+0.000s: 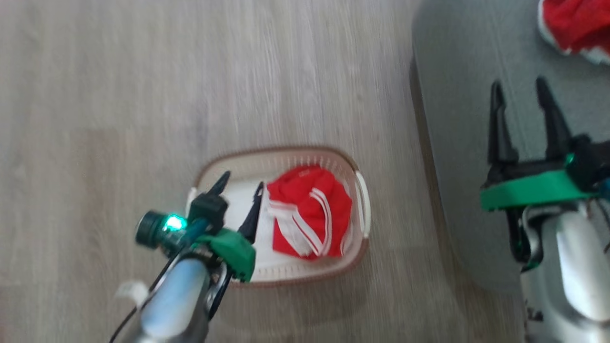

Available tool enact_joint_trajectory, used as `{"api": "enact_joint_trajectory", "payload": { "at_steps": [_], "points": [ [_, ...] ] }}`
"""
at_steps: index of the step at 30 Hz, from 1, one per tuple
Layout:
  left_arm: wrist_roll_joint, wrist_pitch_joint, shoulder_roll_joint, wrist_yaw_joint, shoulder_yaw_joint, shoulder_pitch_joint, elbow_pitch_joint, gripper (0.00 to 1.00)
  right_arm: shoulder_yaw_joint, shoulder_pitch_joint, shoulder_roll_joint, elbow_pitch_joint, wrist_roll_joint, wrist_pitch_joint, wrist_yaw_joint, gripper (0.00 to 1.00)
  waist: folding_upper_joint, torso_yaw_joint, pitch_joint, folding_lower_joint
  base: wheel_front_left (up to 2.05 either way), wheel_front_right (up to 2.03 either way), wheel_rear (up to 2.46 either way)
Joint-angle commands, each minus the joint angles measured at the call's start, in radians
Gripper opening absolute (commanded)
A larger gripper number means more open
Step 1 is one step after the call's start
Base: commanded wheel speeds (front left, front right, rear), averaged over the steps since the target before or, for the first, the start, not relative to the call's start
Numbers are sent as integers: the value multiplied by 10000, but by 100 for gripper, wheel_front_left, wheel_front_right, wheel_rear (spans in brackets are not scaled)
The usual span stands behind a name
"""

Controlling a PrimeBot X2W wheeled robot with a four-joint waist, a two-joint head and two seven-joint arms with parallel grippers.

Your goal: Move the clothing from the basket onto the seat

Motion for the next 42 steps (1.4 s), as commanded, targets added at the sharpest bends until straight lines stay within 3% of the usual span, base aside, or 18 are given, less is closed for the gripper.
{"api": "enact_joint_trajectory", "payload": {
  "at_steps": [1,16,23,32,37,38,40,41,42],
  "points": [
    [51,-53,15,-84,-30,-569,238,100,102,-346,32,-475,-50,-65,-4,100,0,-495,1241,-2,0,0,0],
    [-901,279,-16,-122,-3196,-3353,3213,100,550,-1710,32,-1262,418,-65,-4,100,0,-1591,3797,-2,0,0,0],
    [-1325,452,-17,-84,-3699,-4114,4406,100,870,-2027,32,-1518,678,-65,-4,100,0,-1934,4603,-2,0,0,0],
    [-1936,318,-18,466,-3510,-4964,5557,100,1187,-2302,32,-1684,863,-65,-4,100,0,-2108,5183,-2,0,0,0],
    [-2177,280,-18,207,-3637,-5184,5815,100,1244,-2418,32,-1721,891,-65,-4,100,0,-2137,5348,-2,0,0,0],
    [-2190,269,-18,168,-3712,-5197,5821,58,1253,-2433,32,-1712,898,-65,-4,100,0,-2142,5358,-2,0,0,0],
    [-2242,261,-18,30,-3882,-5175,5791,7,1254,-2456,32,-1696,918,-65,-4,100,0,-2152,5347,-2,0,0,0],
    [-2266,258,-18,-44,-3976,-5159,5761,0,1249,-2459,32,-1684,932,-65,-4,100,0,-2154,5329,-2,0,0,0],
    [-2281,239,-18,-89,-4067,-5153,5718,0,1246,-2458,32,-1669,947,-65,-4,100,0,-2153,5301,-2,0,0,0]
  ]
}}
